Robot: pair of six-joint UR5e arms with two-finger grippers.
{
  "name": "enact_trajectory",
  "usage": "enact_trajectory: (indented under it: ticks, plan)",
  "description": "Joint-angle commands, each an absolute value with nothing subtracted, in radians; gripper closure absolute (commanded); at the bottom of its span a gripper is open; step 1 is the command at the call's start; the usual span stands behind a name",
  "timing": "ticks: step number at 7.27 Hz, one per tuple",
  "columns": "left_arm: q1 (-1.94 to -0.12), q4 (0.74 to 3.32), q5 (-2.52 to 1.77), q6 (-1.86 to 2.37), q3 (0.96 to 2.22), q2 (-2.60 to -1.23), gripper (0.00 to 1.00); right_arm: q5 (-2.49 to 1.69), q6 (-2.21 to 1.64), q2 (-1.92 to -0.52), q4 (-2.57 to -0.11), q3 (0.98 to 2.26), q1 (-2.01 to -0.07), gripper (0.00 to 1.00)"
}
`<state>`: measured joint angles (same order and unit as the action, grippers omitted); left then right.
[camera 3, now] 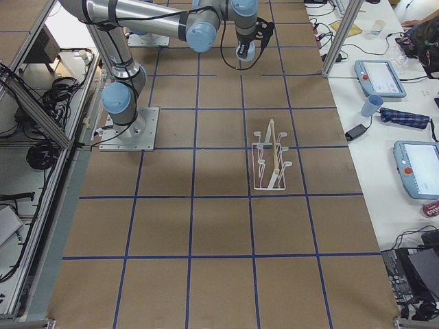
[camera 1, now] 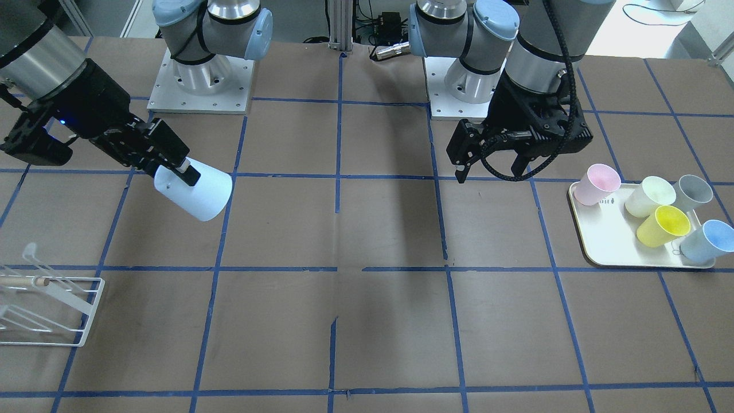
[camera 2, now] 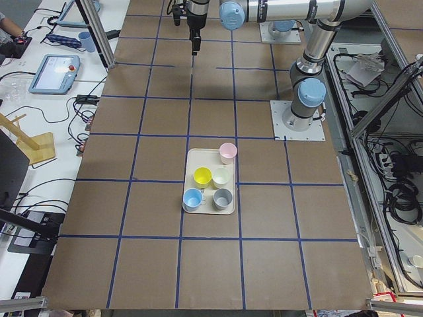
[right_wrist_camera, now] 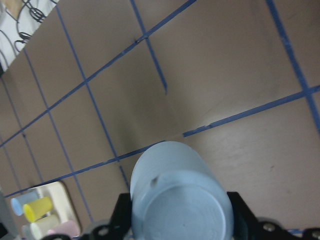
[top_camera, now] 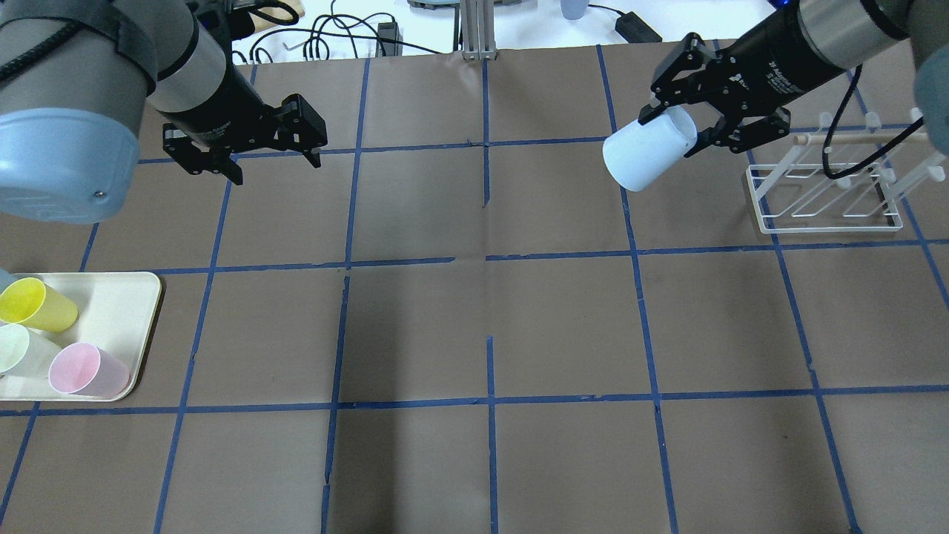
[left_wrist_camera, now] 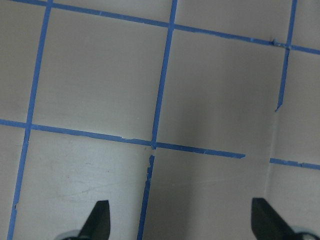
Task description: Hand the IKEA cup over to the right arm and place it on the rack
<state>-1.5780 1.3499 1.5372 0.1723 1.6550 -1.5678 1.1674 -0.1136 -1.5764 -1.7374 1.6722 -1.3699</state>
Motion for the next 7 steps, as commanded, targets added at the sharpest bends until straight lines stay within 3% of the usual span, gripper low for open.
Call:
enact_trajectory:
  ticks: [1, 4, 7]
  plan:
    - [-1.577, 1.437, 1.539, 0.173, 1.596, -1.580, 0.00, 1.450, 0.119, -1.575, -1.747, 1.667, -1.336, 0.41]
    - [-1.575, 1.450, 1.540, 0.173, 1.583, -1.574, 0.00, 1.544, 0.319, -1.547, -1.865, 1.675, -1.201, 0.42]
    - [-1.575, 1.451, 1.540, 0.173, 1.585, -1.571, 0.00, 1.574, 0.321, -1.504, -1.935, 1.690, -1.187, 0.45]
